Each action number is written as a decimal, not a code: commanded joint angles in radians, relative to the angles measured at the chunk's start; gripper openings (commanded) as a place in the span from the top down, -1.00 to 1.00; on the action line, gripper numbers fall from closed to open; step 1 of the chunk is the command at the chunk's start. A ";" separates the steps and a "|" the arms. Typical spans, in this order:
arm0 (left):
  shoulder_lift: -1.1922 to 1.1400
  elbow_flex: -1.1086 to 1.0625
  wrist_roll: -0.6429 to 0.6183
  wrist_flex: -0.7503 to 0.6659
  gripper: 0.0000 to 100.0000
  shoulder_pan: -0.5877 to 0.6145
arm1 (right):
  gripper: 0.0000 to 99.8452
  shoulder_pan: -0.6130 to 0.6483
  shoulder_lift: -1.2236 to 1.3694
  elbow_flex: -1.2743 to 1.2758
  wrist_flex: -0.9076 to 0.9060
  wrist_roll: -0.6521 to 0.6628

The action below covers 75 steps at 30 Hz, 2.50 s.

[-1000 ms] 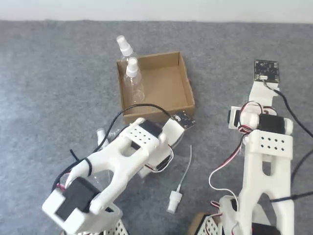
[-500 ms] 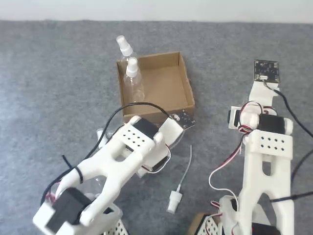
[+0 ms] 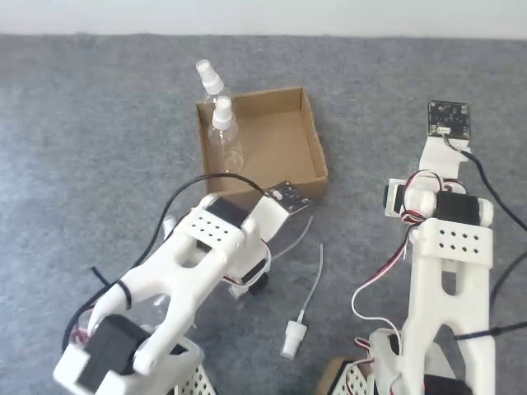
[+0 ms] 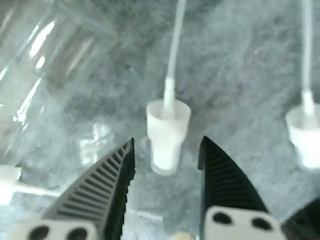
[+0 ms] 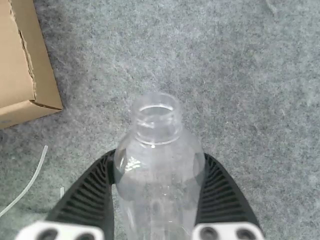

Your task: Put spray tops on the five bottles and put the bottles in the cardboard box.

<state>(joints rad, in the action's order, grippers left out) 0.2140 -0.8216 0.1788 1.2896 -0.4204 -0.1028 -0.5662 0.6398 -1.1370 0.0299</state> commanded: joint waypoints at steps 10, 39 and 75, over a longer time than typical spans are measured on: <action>0.052 -0.104 -0.006 -0.224 0.60 0.003 | 0.91 -0.012 -0.045 -0.011 0.022 -0.002; 0.061 -0.116 0.112 -0.133 0.97 -0.087 | 0.91 -0.012 -0.045 -0.011 0.019 -0.002; 0.612 0.188 0.121 0.400 0.97 -0.020 | 0.92 -0.012 -0.045 -0.011 0.019 -0.002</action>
<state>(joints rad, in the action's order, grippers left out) 0.7327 -0.7250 0.2877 1.6379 -0.4480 -0.1028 -0.5662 0.6398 -1.1370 0.0299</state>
